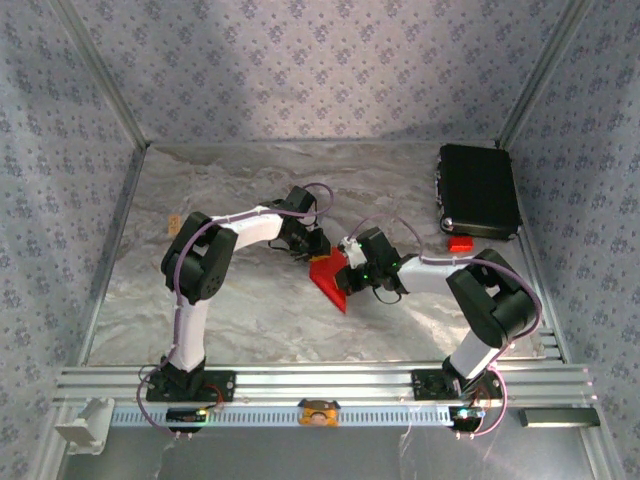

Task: Fold a paper plane with a square sheet of paper (pick it up from the middle)
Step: Third fold the triangle at the center of the table.

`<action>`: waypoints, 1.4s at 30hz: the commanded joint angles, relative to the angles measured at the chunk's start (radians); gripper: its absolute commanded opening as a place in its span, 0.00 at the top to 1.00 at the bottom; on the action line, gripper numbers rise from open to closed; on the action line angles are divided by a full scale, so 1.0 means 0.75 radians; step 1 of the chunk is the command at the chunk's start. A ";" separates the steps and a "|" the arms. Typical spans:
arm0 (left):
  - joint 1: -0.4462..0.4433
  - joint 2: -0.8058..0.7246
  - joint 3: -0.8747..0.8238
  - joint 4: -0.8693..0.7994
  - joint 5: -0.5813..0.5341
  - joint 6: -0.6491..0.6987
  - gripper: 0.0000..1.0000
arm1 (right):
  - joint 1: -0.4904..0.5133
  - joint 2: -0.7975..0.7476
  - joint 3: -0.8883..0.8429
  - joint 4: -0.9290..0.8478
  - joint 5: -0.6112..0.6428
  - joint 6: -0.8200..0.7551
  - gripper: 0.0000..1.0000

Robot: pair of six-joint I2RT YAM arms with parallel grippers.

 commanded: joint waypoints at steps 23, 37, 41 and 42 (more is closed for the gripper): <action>-0.025 0.035 -0.024 -0.077 -0.058 -0.012 0.80 | -0.013 0.042 0.039 -0.059 0.049 -0.026 1.00; -0.027 0.030 -0.022 -0.080 -0.061 -0.012 0.80 | 0.010 0.021 0.038 -0.090 0.063 0.000 1.00; -0.025 0.024 -0.024 -0.079 -0.065 -0.013 0.80 | 0.025 -0.037 0.031 -0.112 0.066 0.006 1.00; -0.026 0.026 -0.024 -0.078 -0.065 -0.014 0.80 | 0.026 -0.044 0.023 -0.103 0.060 0.012 1.00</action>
